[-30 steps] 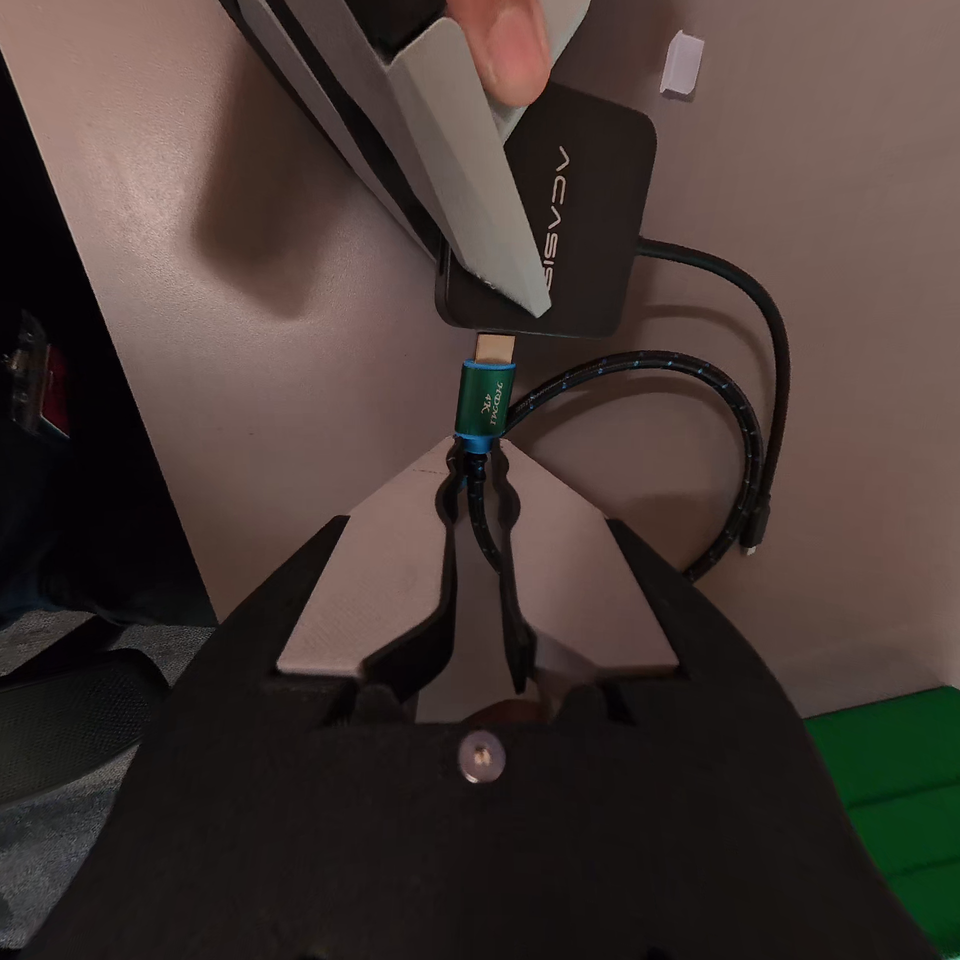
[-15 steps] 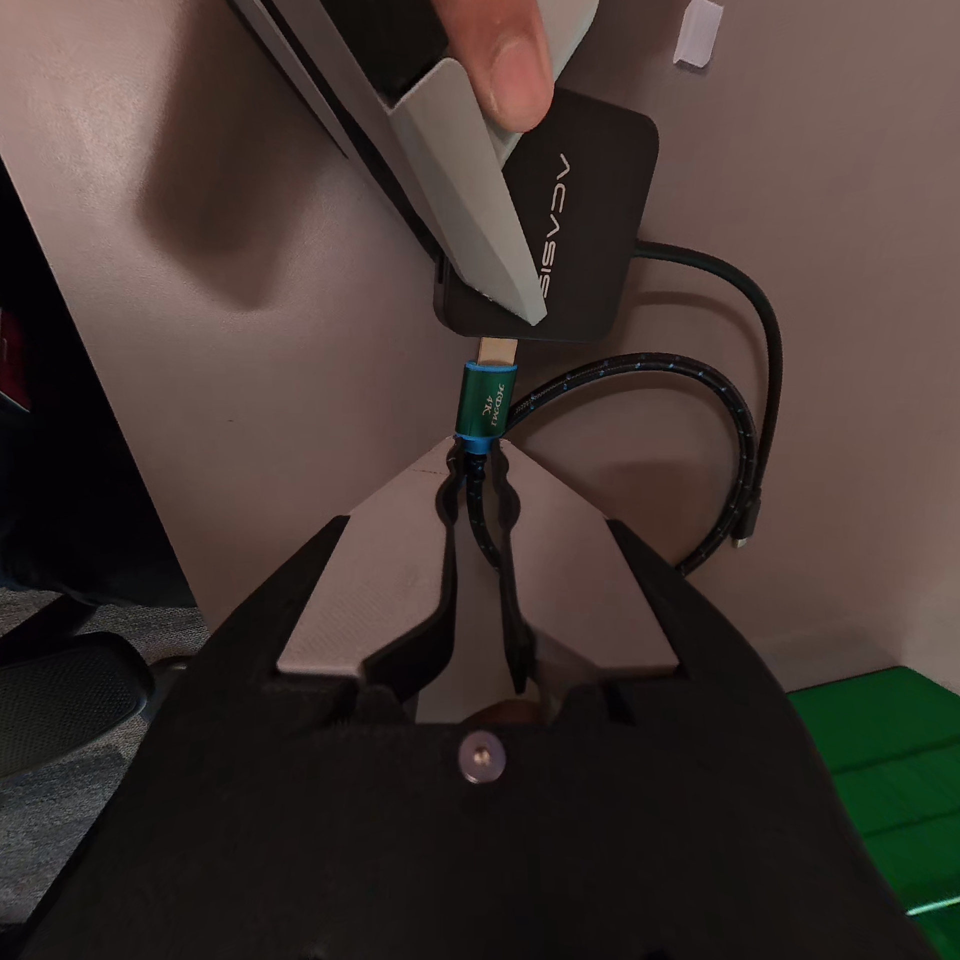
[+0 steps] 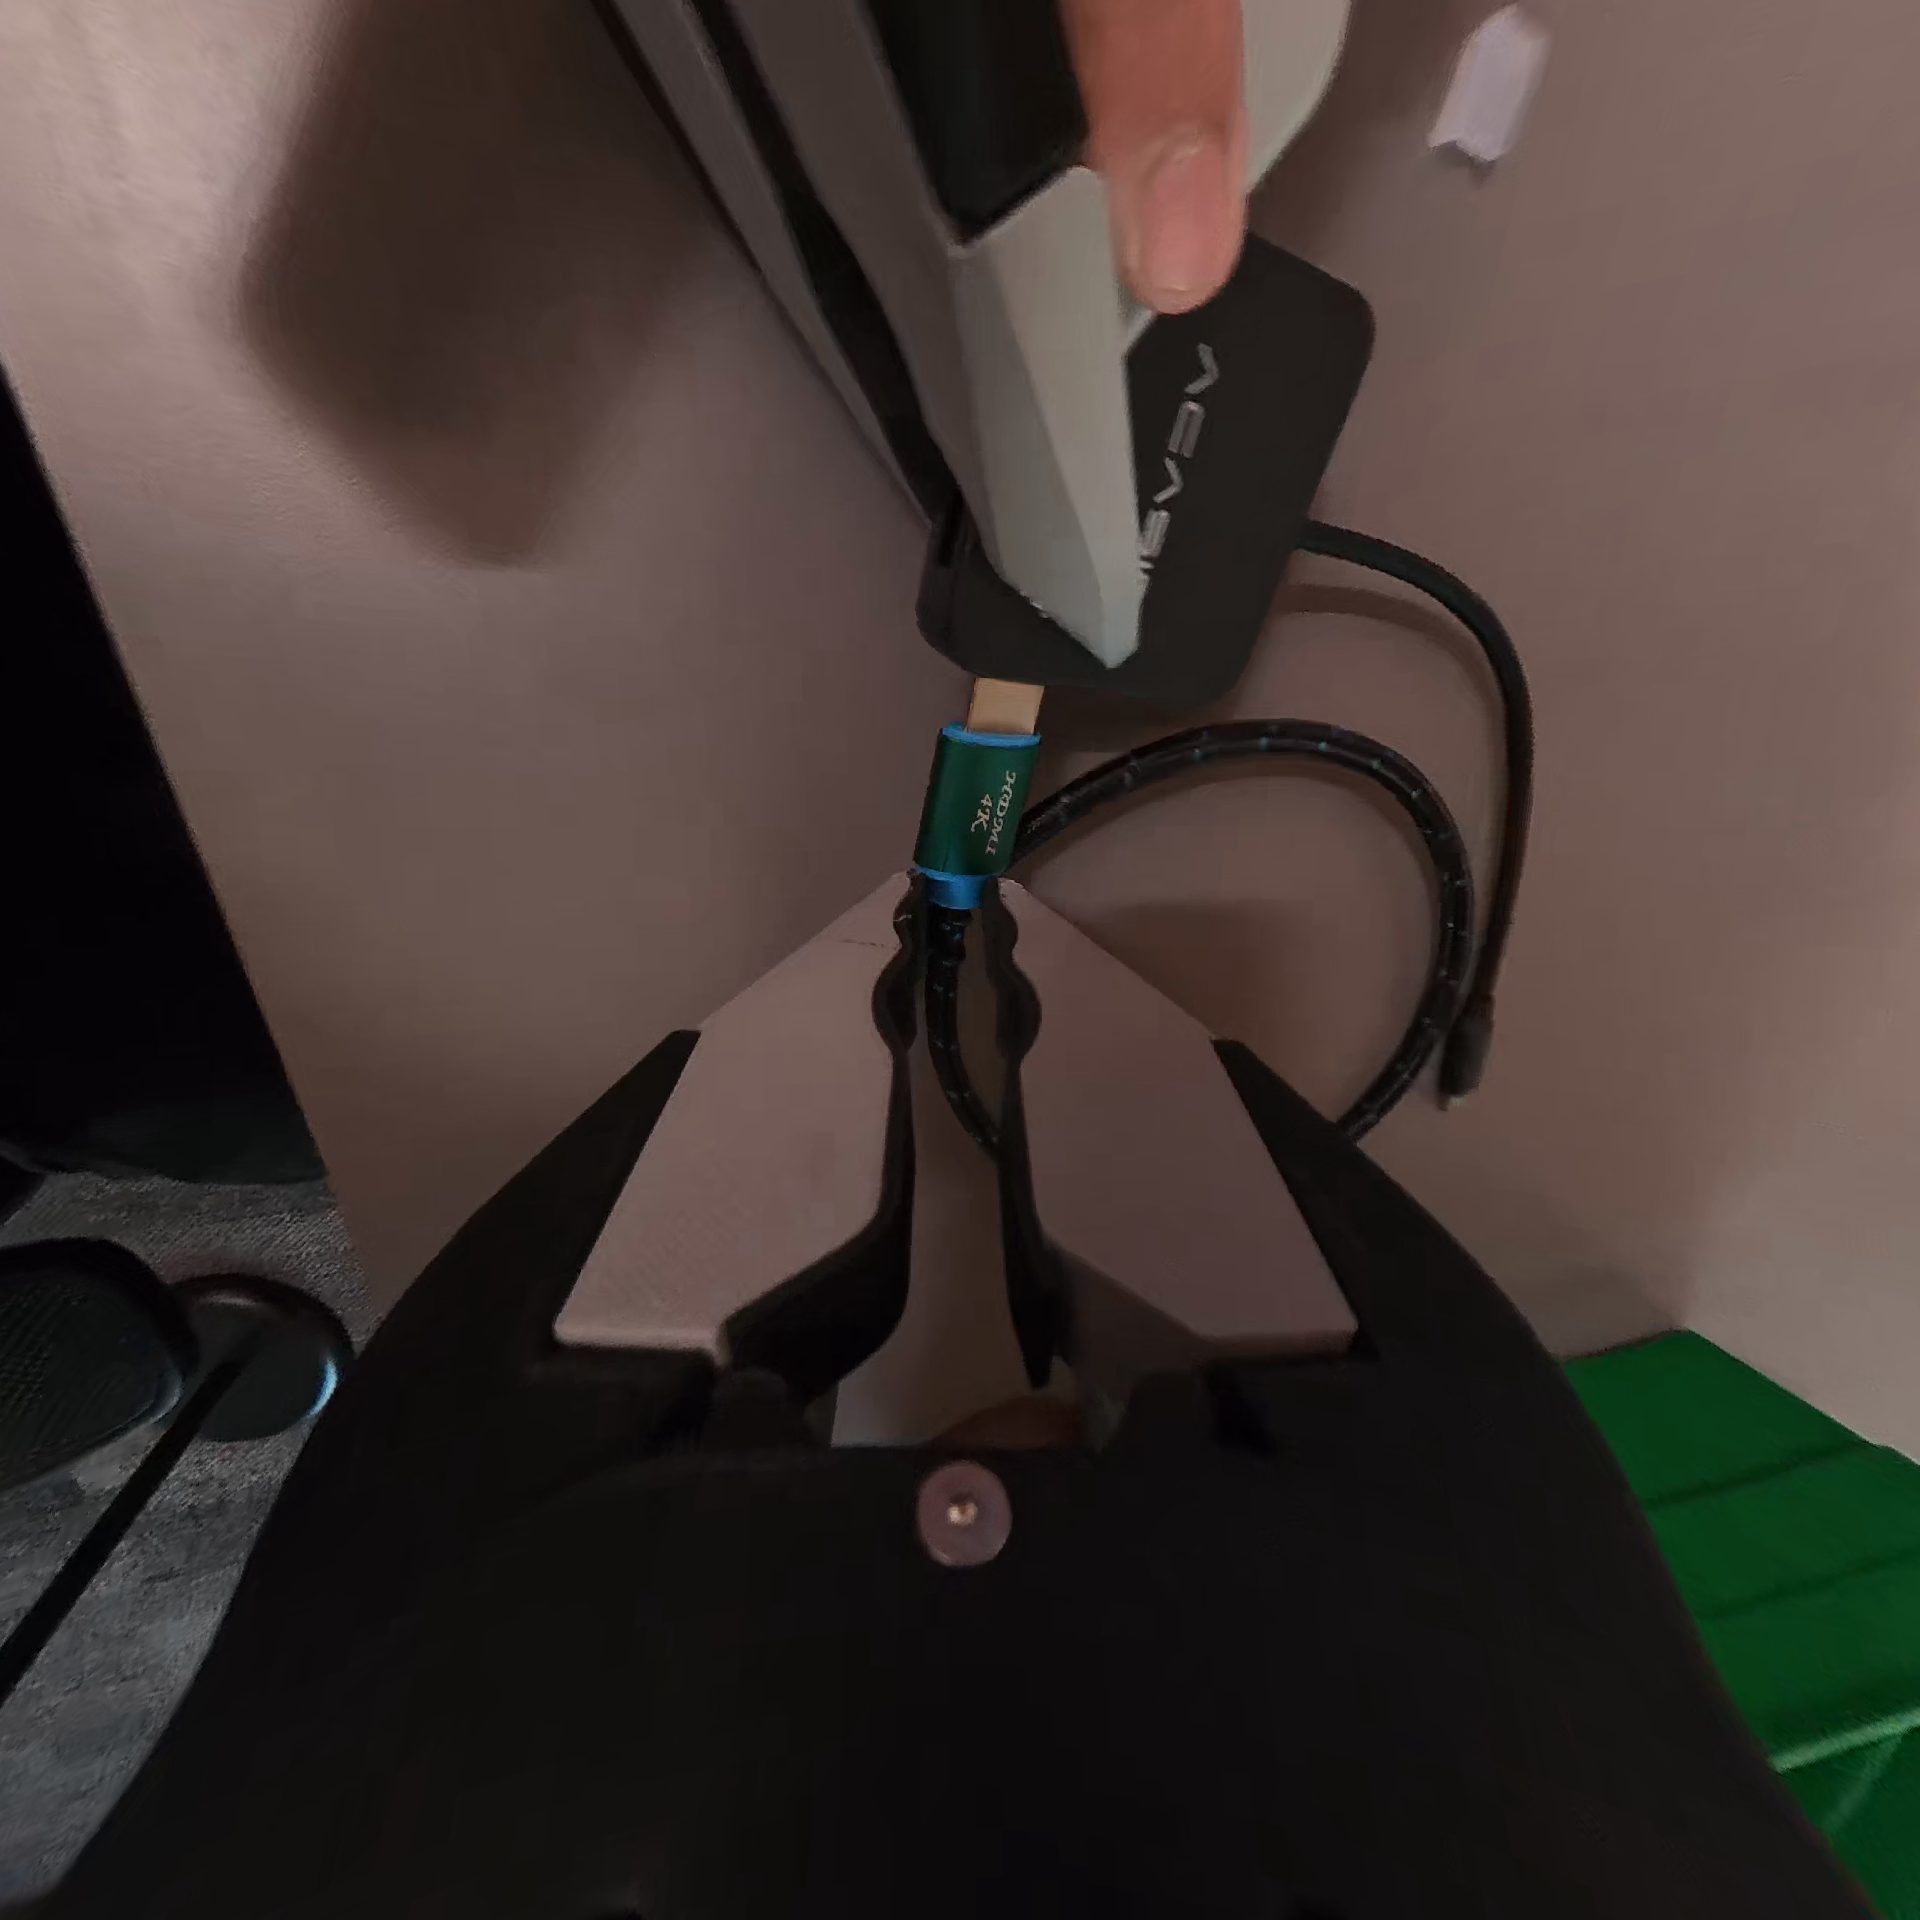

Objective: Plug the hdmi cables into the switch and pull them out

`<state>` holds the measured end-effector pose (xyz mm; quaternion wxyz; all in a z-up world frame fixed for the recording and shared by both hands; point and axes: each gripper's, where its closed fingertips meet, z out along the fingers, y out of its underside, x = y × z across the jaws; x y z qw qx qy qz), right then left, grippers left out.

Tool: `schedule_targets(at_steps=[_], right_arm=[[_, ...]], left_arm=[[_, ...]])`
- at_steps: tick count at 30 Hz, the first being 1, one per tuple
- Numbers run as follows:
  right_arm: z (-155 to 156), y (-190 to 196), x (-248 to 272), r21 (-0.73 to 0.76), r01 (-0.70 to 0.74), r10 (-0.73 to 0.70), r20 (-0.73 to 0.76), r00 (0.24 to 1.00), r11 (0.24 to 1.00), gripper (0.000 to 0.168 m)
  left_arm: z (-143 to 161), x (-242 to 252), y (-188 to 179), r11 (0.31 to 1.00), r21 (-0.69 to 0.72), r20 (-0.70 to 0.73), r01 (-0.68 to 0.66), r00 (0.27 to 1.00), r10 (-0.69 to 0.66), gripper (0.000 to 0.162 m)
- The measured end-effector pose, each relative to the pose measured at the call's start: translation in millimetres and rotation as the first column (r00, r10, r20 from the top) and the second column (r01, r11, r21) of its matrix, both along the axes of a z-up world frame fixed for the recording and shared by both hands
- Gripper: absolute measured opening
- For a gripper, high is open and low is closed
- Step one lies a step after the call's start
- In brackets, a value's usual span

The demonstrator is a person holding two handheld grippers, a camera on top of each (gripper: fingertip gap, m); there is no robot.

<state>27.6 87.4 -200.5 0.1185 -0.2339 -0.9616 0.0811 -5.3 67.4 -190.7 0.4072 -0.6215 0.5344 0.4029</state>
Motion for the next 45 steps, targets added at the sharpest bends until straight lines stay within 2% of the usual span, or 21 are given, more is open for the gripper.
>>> schedule_targets(at_steps=[7, 21, 27, 32, 37, 41, 45], right_arm=[[-5, 5, -4, 0.002, 0.027, -0.027, 0.053, 0.998, 1.0, 0.008], [-3, 4, -8, 0.003, 0.011, -0.011, 0.022, 1.0, 1.0, 0.007], [1, 4, -12, -0.157, 0.079, -0.084, -0.024, 0.996, 0.984, 0.007], [10, 4, -8, -0.288, 0.048, -0.076, -0.086, 0.993, 0.956, 0.007], [-2, 5, -4, -0.299, 0.046, -0.069, -0.066, 0.995, 0.953, 0.006], [6, 4, -8, -0.384, 0.058, -0.106, -0.106, 0.989, 0.922, 0.006], [1, 2, -9, -0.394, 0.039, -0.096, -0.126, 0.987, 0.918, 0.006]], left_arm=[[-5, 0, 1, 1.0, -0.017, -0.013, -0.007, 1.0, 0.007, 0.011], [-8, -2, 0, 1.0, -0.026, 0.002, -0.014, 1.0, 0.014, 0.011], [-2, -6, 2, 0.999, 0.0, 0.078, -0.047, 0.996, 0.047, 0.011], [-5, 1, 1, 1.0, -0.013, 0.085, -0.027, 0.996, 0.029, 0.011], [-10, 5, 3, 0.999, -0.013, 0.024, -0.038, 0.999, 0.038, 0.01], [3, 2, 6, 0.998, 0.036, 0.127, -0.06, 0.99, 0.055, 0.01], [-3, 2, 4, 0.998, 0.005, 0.1, -0.06, 0.993, 0.059, 0.01]])
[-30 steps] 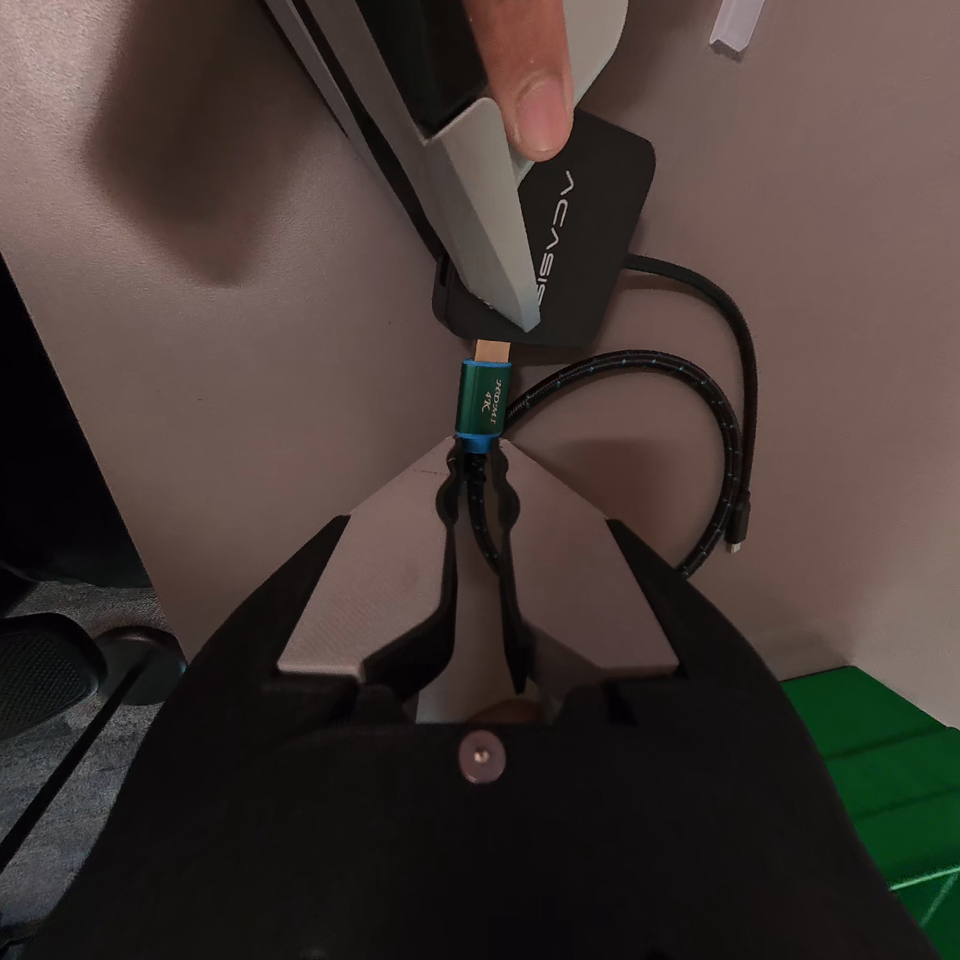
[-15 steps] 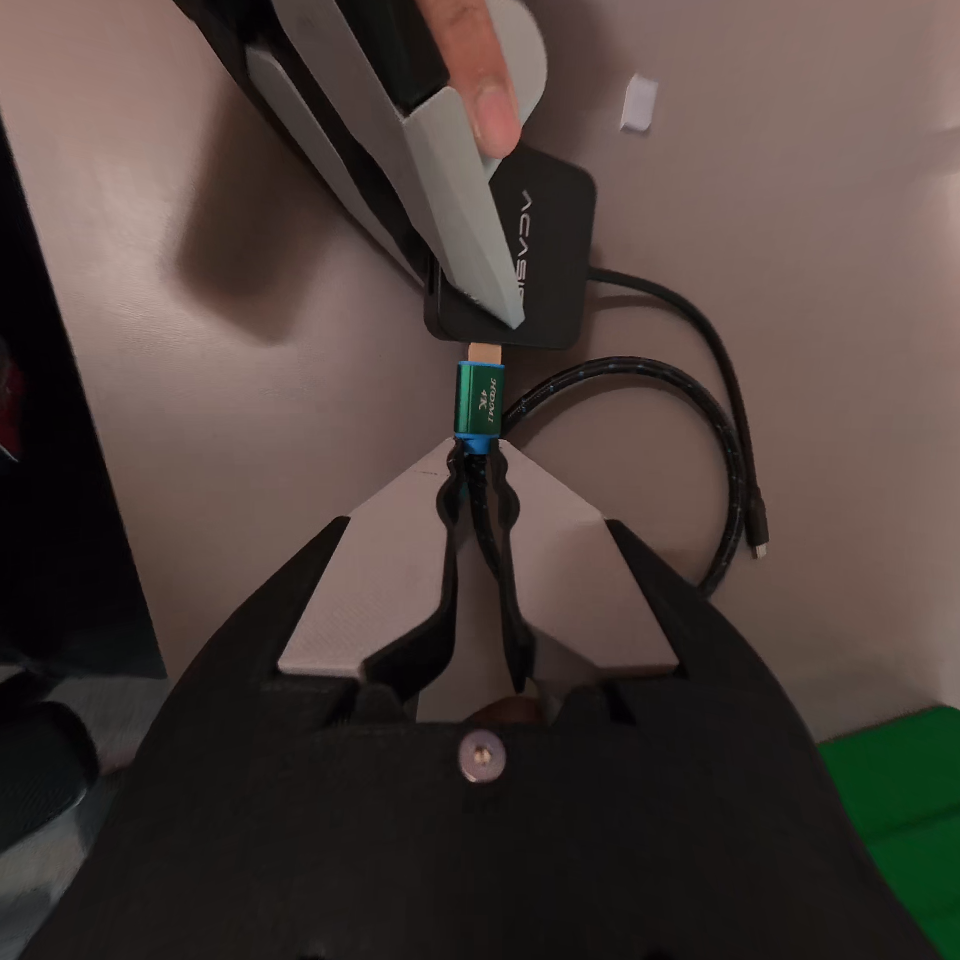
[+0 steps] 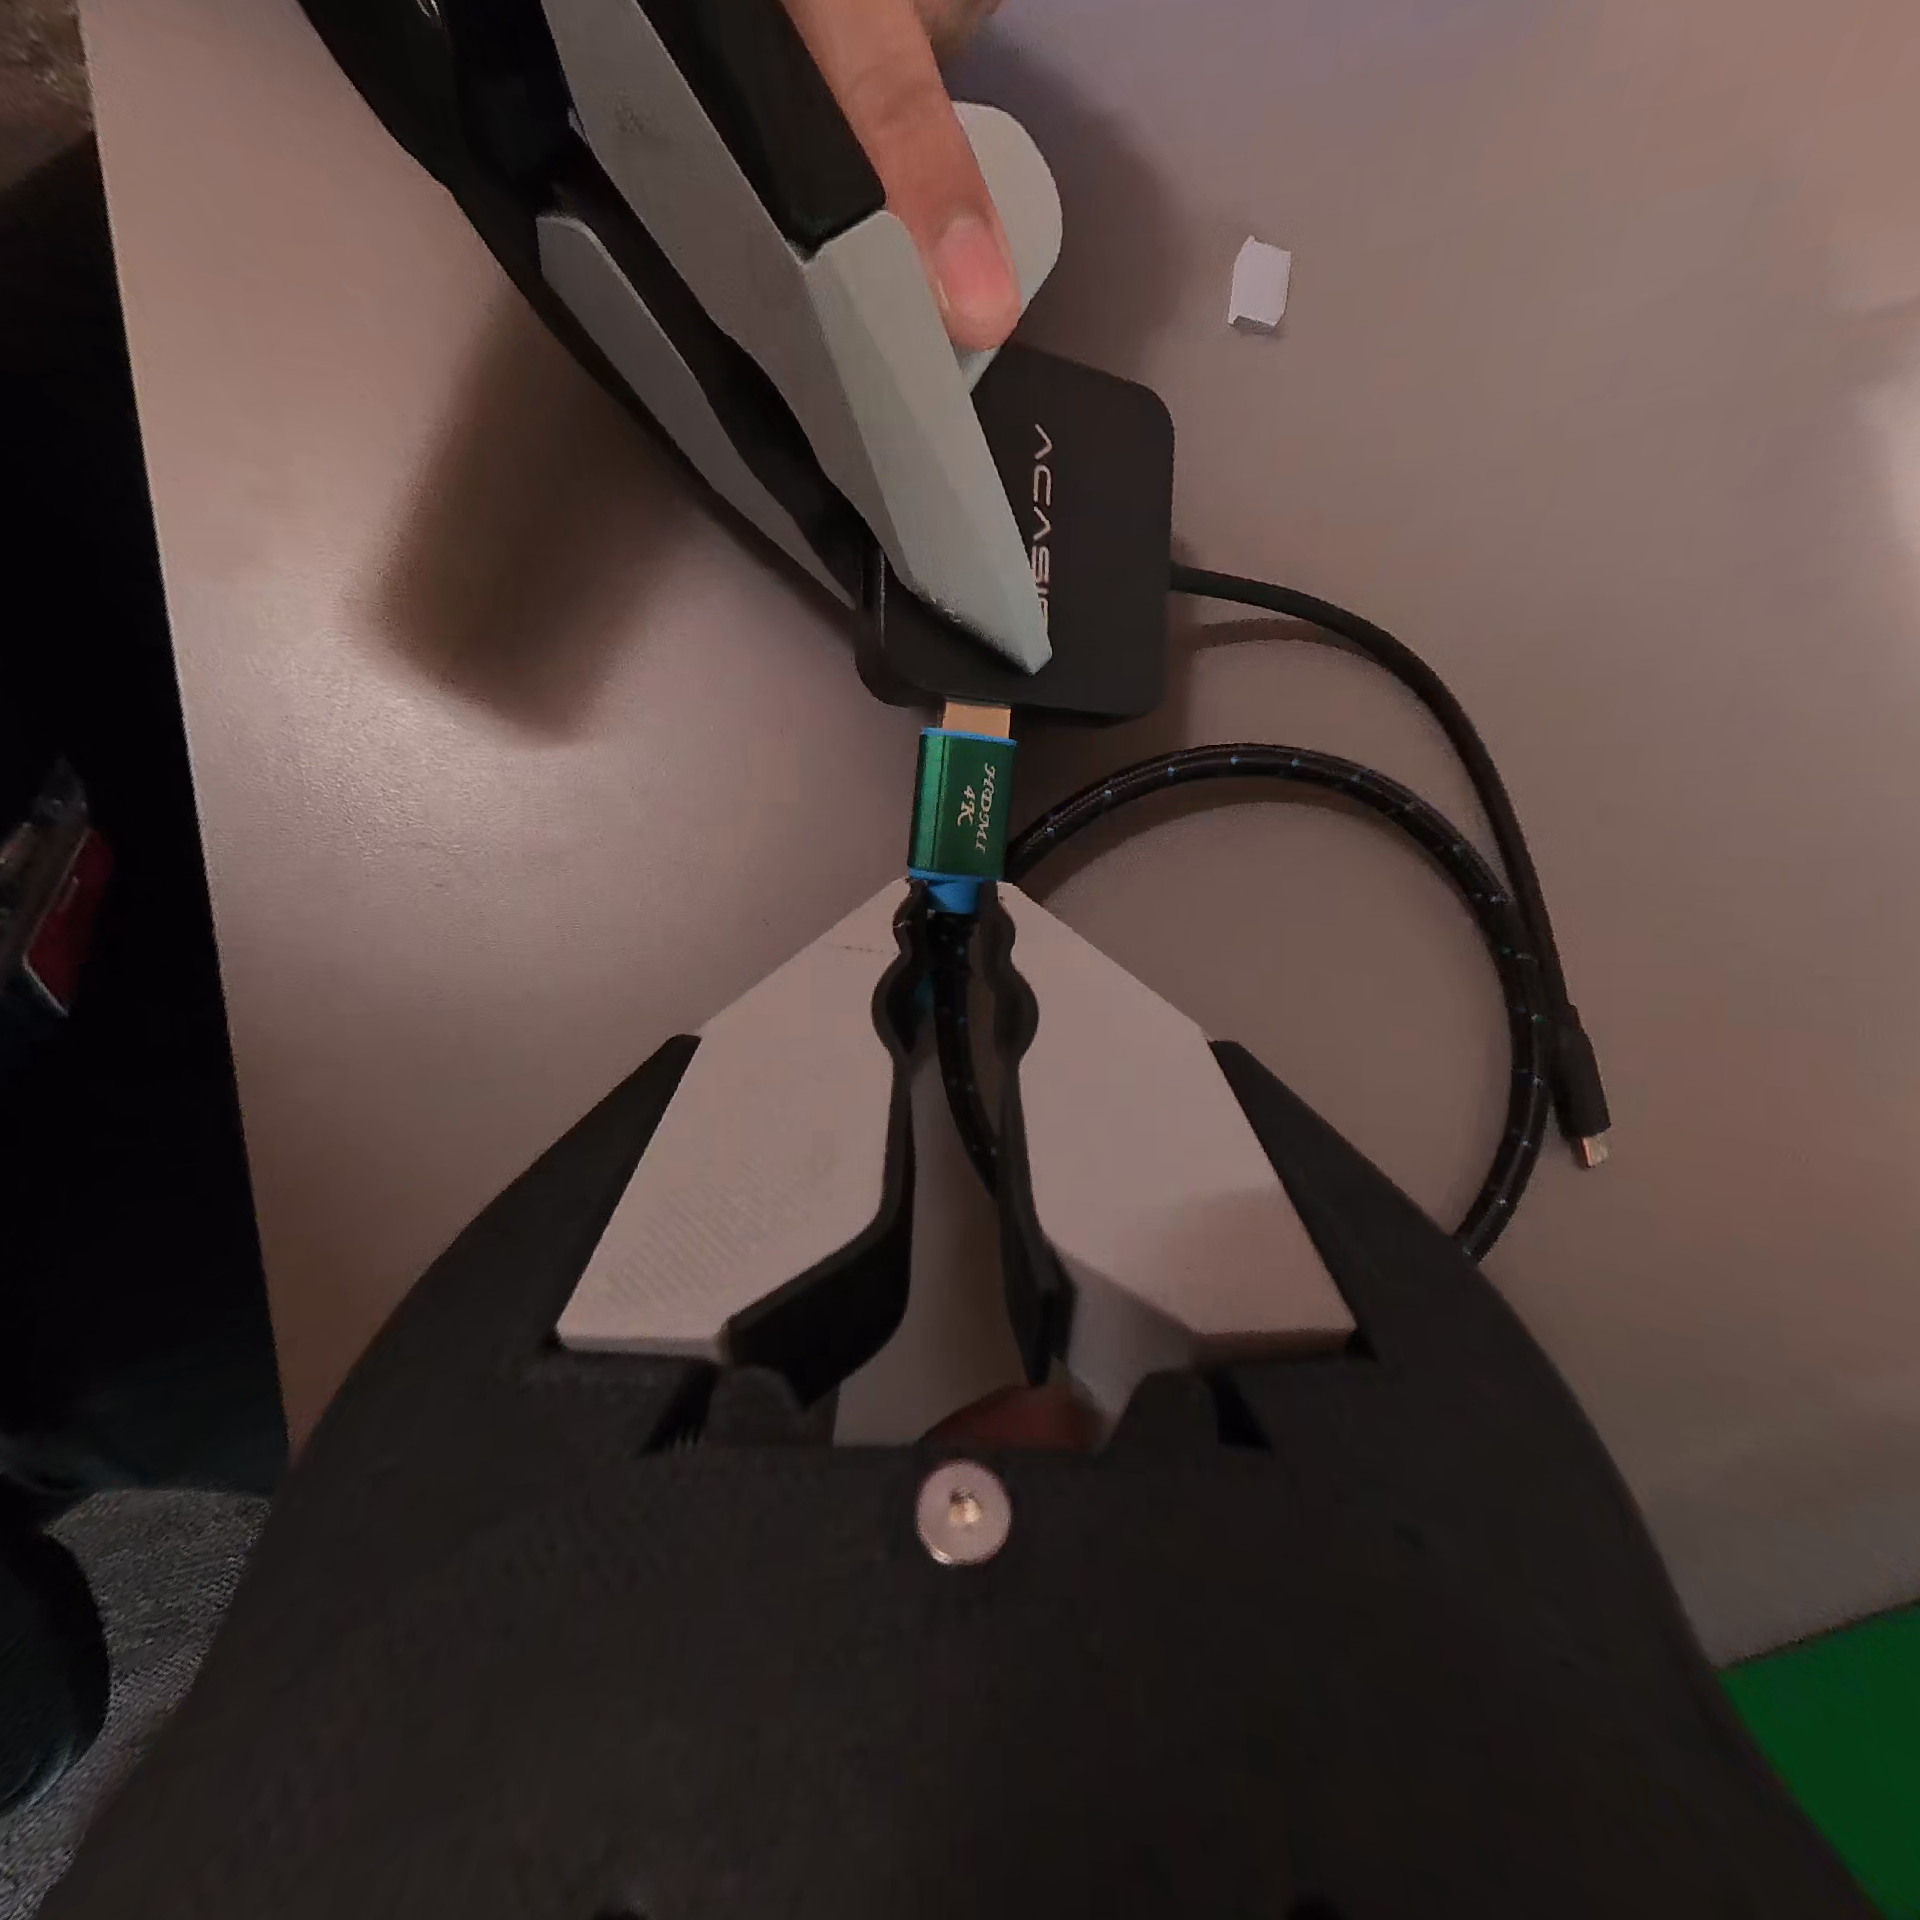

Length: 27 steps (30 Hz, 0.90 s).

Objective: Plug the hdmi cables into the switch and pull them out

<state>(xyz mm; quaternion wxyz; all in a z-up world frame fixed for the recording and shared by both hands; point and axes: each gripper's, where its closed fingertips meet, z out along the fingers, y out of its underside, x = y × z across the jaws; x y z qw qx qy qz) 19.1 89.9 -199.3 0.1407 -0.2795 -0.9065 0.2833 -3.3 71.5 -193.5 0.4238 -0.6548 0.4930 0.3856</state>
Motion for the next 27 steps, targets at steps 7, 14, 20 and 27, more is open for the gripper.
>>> schedule_targets(at_steps=[7, 14, 20, 27], right_arm=[[-2, -3, 1, -0.04, -0.014, 0.015, 0.04, 0.999, 0.999, 0.006], [-3, -6, -2, -0.034, -0.019, 0.022, 0.081, 0.996, 0.999, 0.005], [-1, -10, -1, -0.121, -0.038, 0.046, 0.064, 0.997, 0.992, 0.005], [12, -7, -19, -0.116, 0.031, -0.033, -0.023, 0.999, 0.993, 0.008]], left_arm=[[-5, 1, -3, 0.999, -0.046, -0.028, 0.008, 1.0, -0.009, 0.01], [-8, 0, -5, 0.998, -0.063, -0.033, -0.009, 0.999, 0.007, 0.01], [-6, 3, -7, 0.999, -0.053, 0.003, 0.003, 1.0, -0.003, 0.009], [7, -17, -5, 0.999, 0.011, 0.004, -0.041, 0.999, 0.041, 0.011]])
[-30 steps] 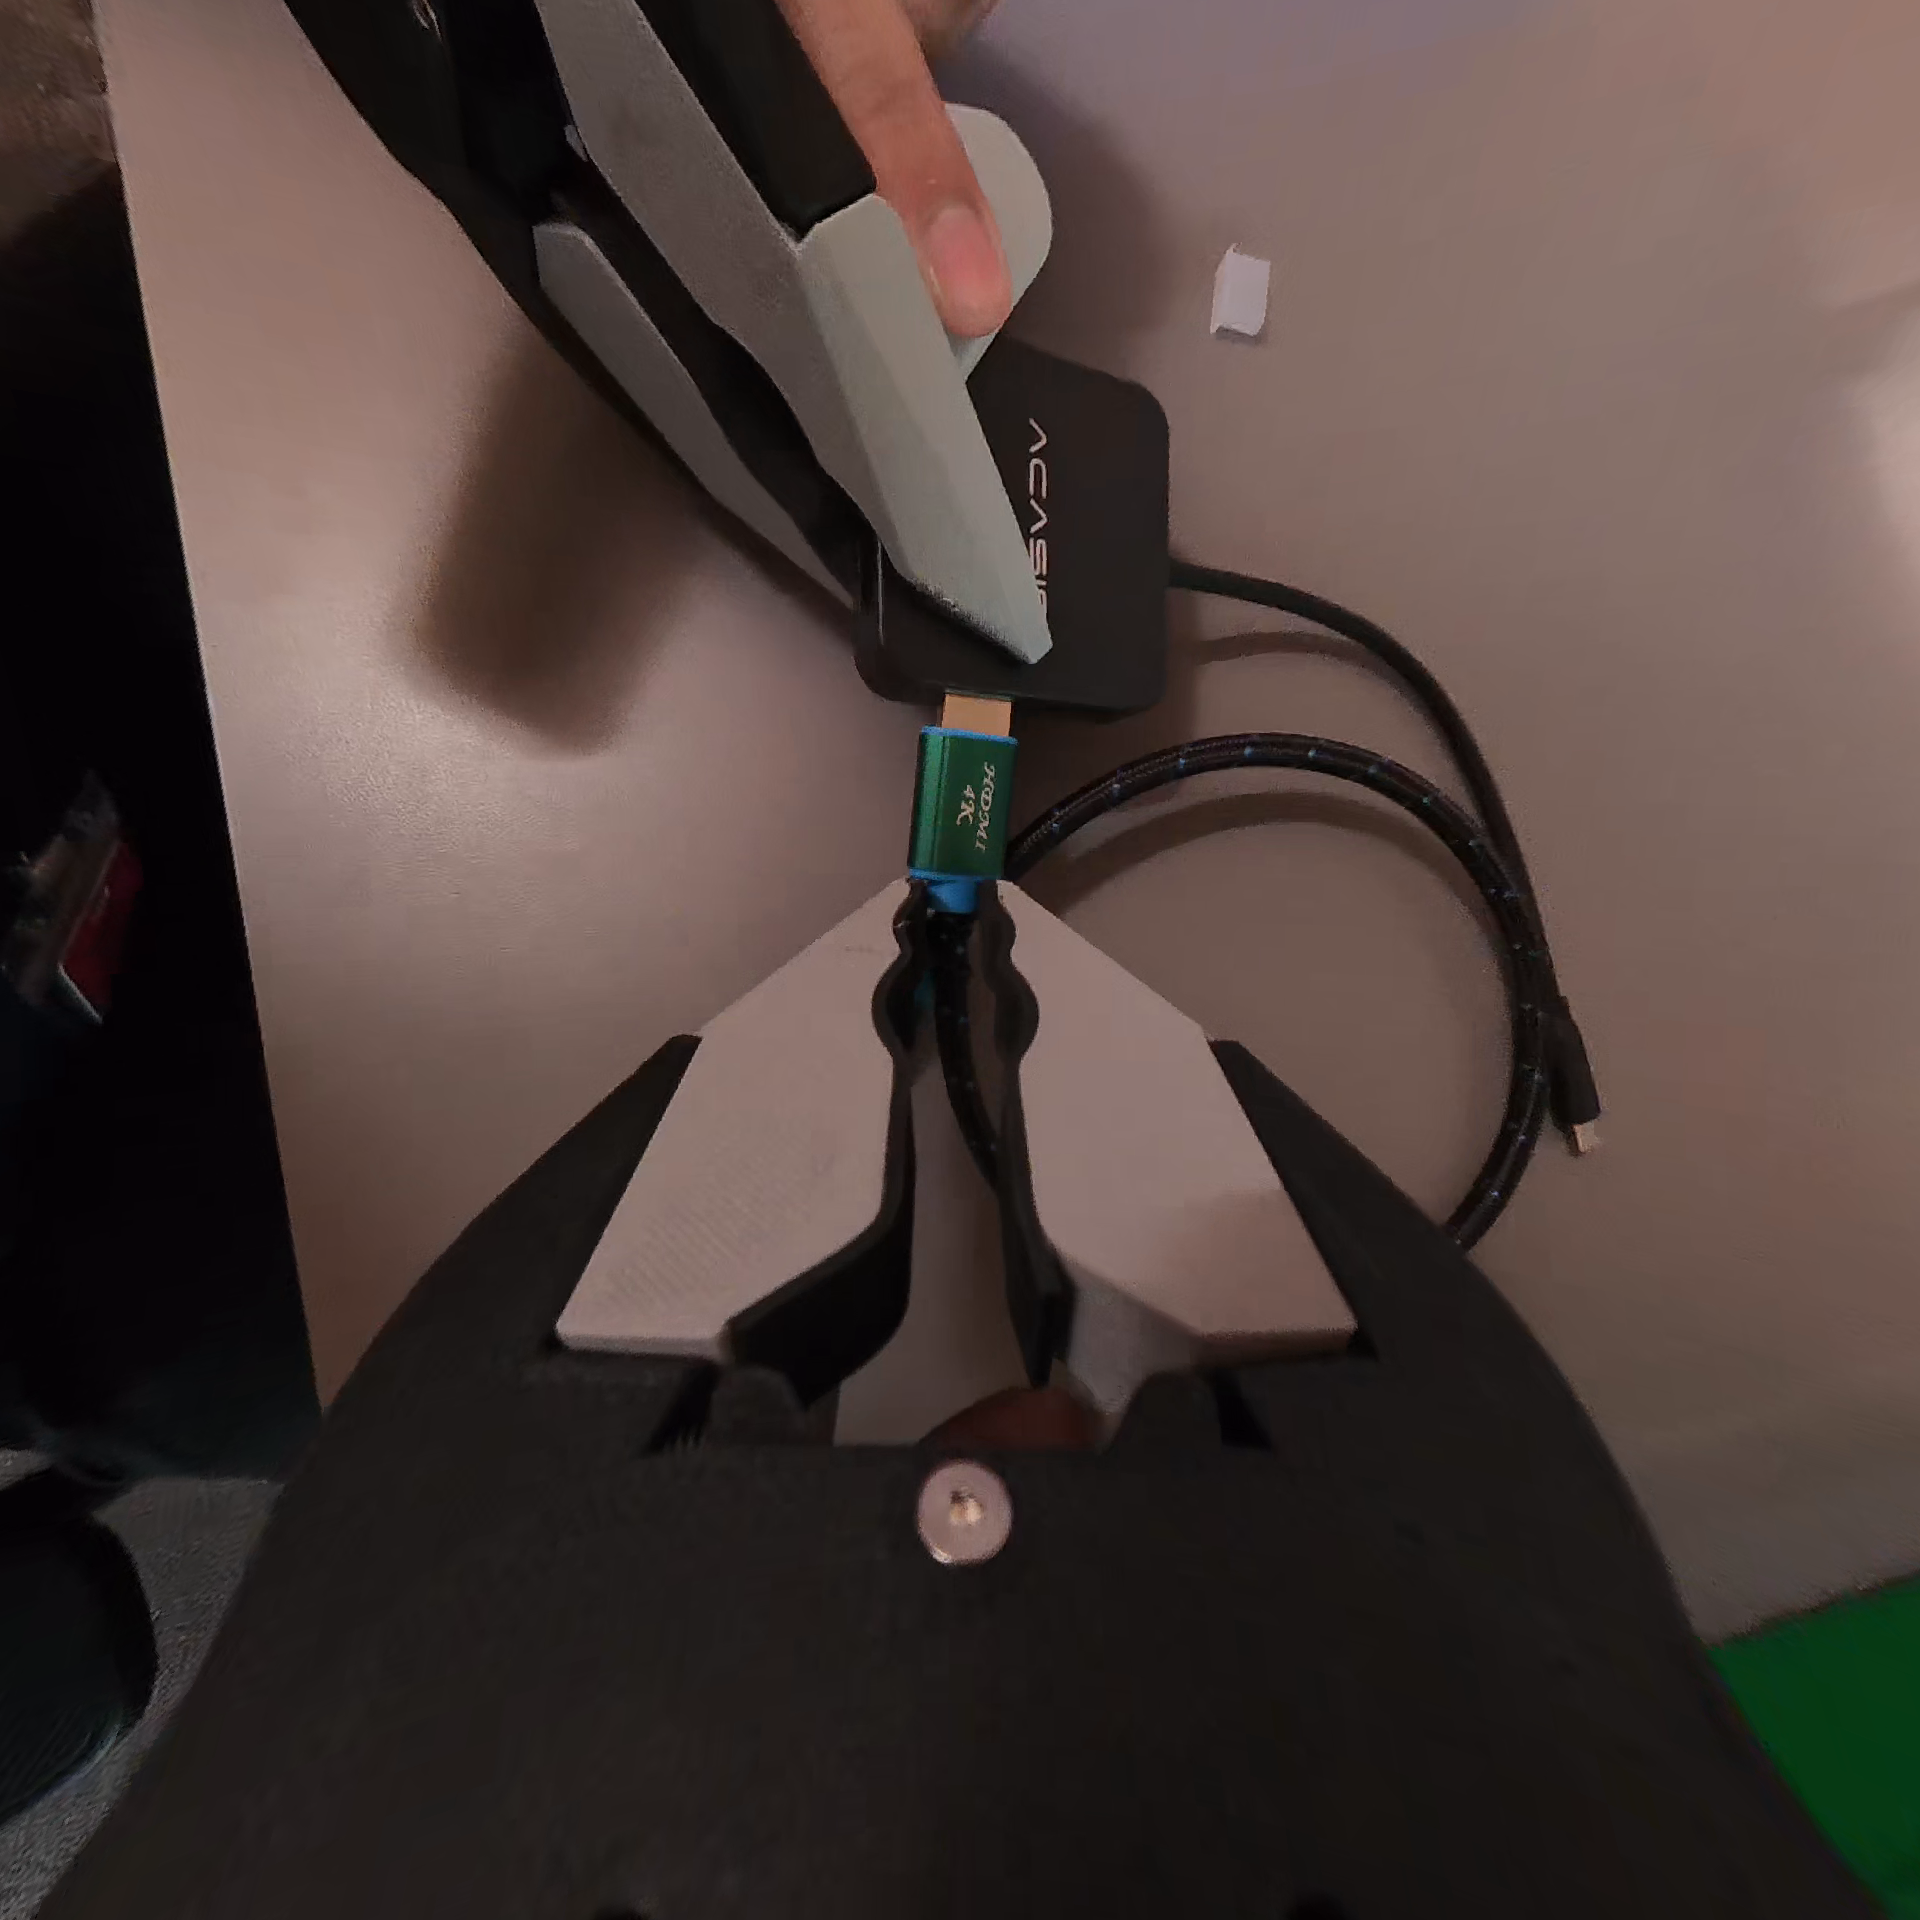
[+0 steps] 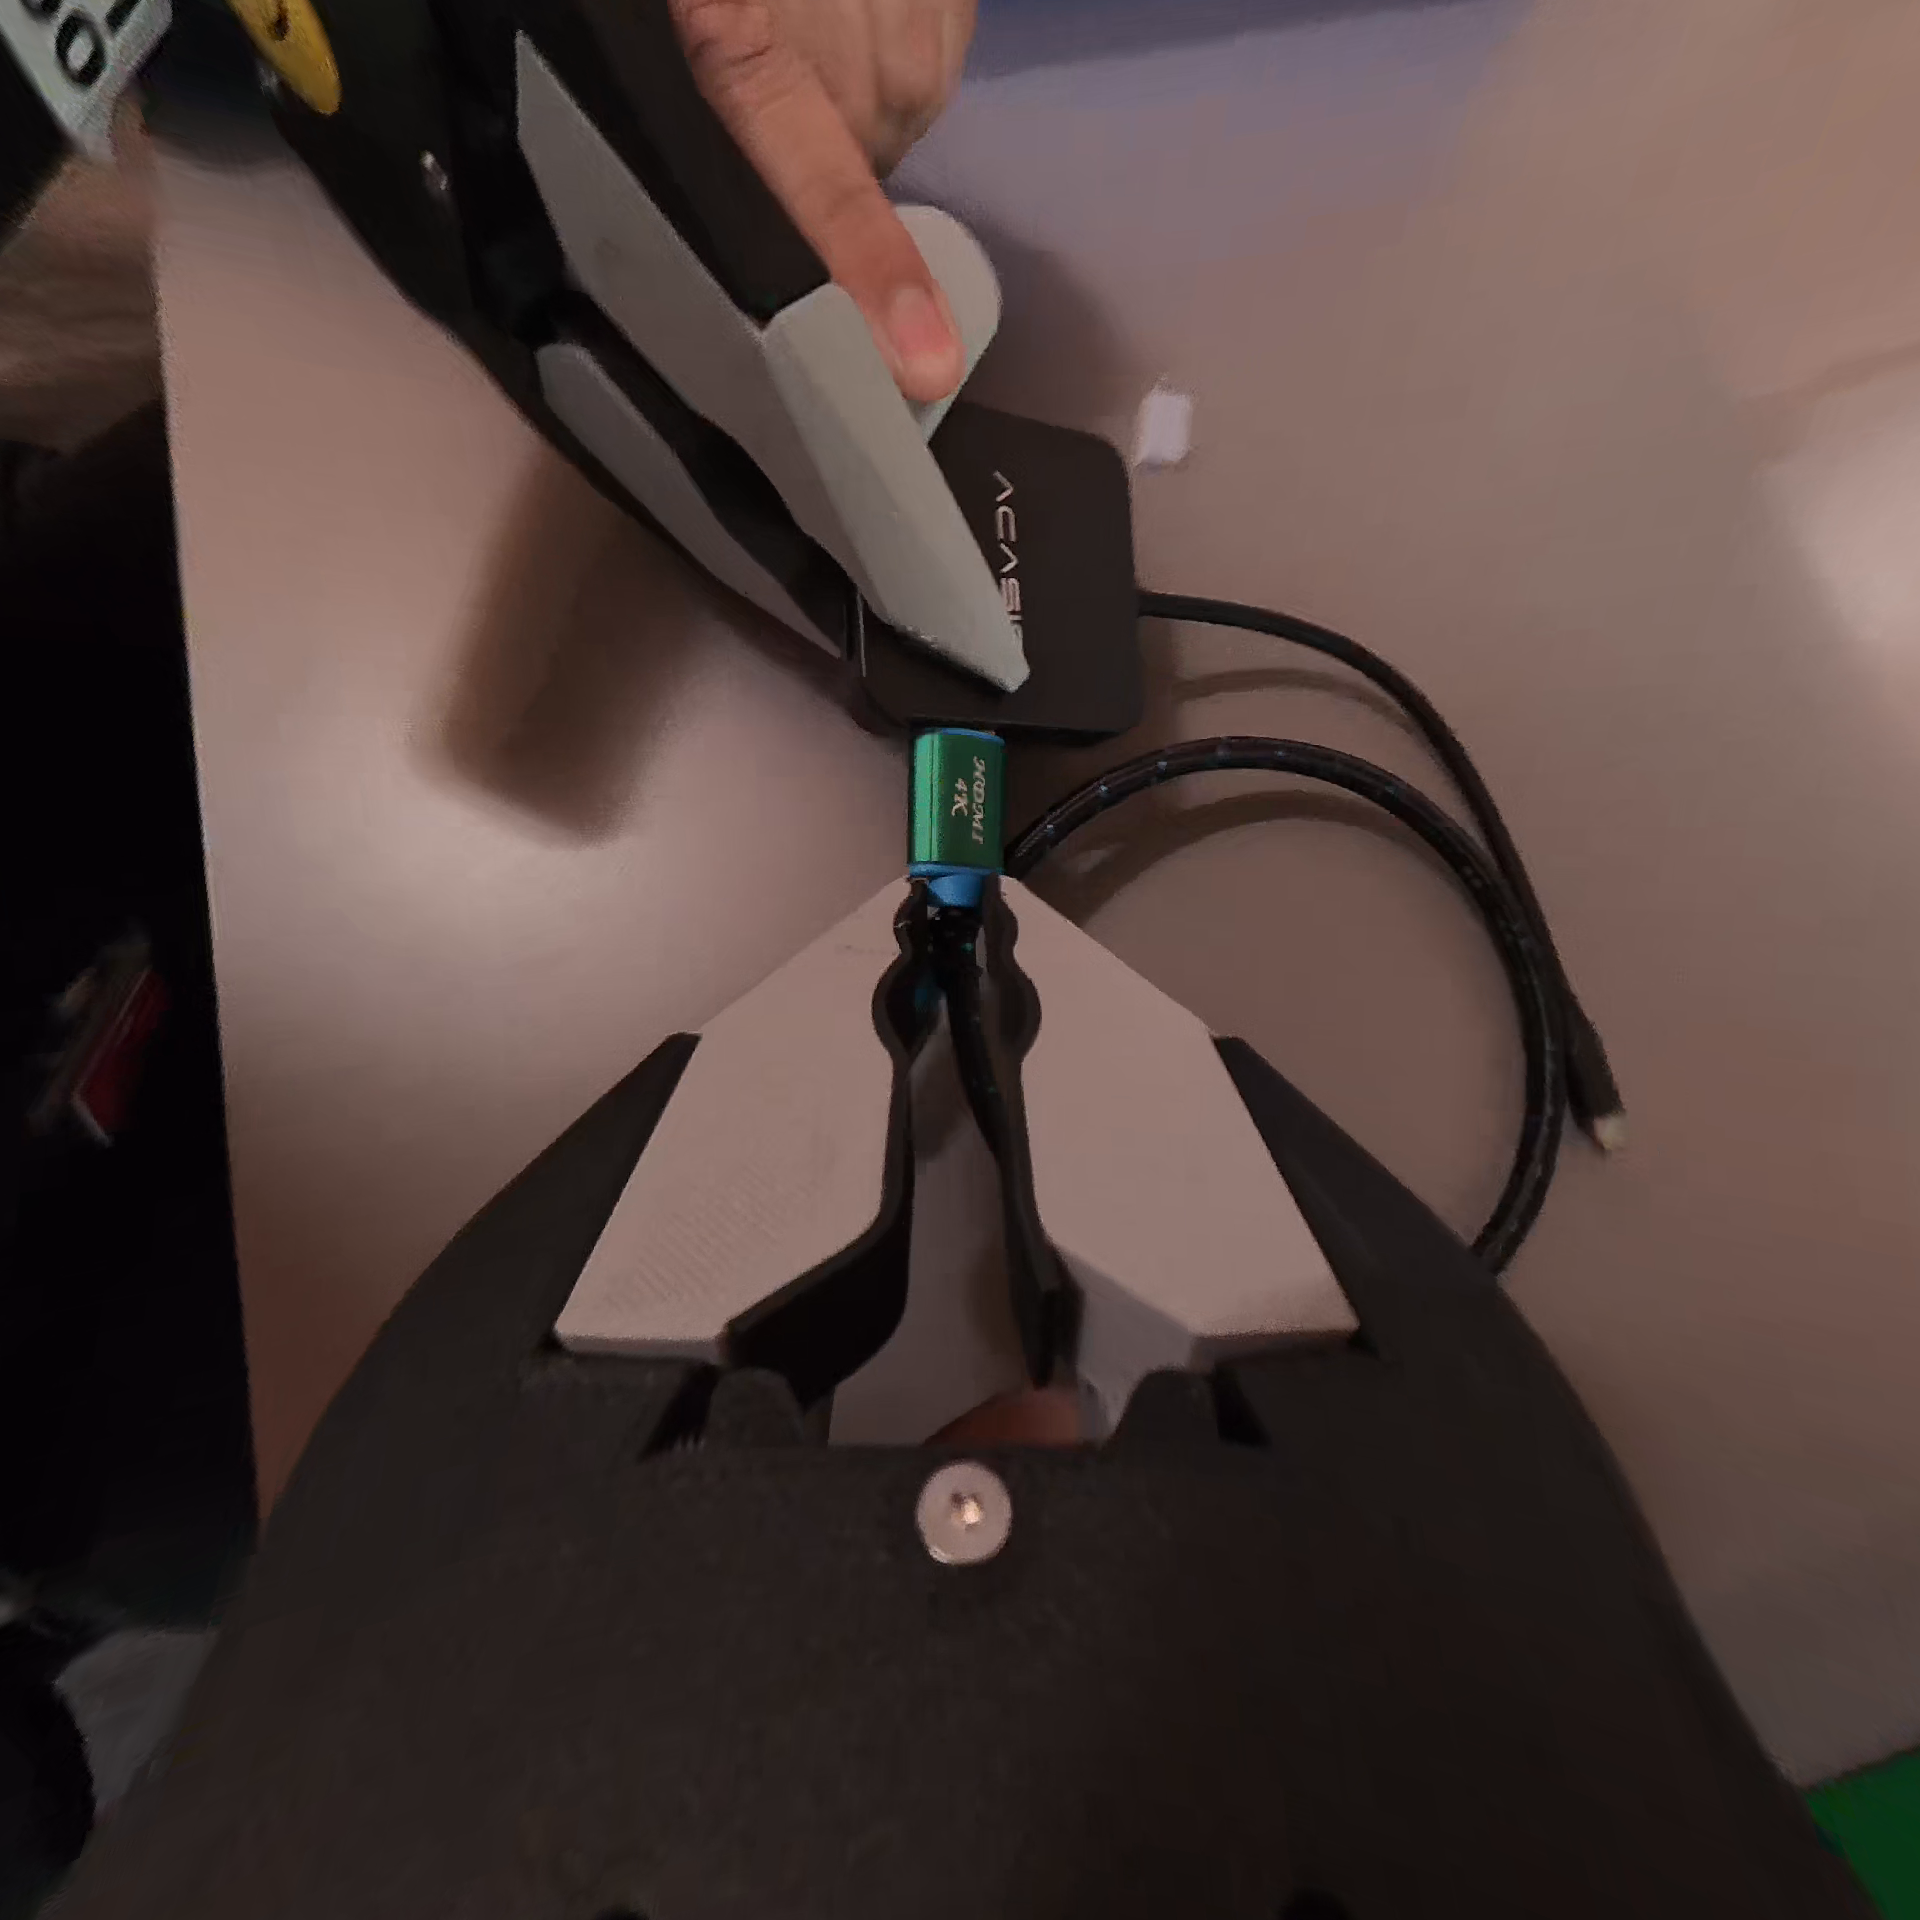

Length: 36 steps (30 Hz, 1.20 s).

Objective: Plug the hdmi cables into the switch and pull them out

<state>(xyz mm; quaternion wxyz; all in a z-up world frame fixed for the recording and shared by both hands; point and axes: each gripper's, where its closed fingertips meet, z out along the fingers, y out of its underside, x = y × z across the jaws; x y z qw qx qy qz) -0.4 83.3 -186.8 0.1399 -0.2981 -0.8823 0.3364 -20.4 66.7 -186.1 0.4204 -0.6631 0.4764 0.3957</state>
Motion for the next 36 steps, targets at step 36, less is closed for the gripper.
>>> schedule_targets(at_steps=[36], right_arm=[[29, 11, -45, 0.468, 0.258, 0.088, -0.598, 0.796, 0.845, 0.011]], left_arm=[[72, -9, -12, 0.961, 0.271, 0.502, -0.053, 0.86, -0.094, 0.035]])
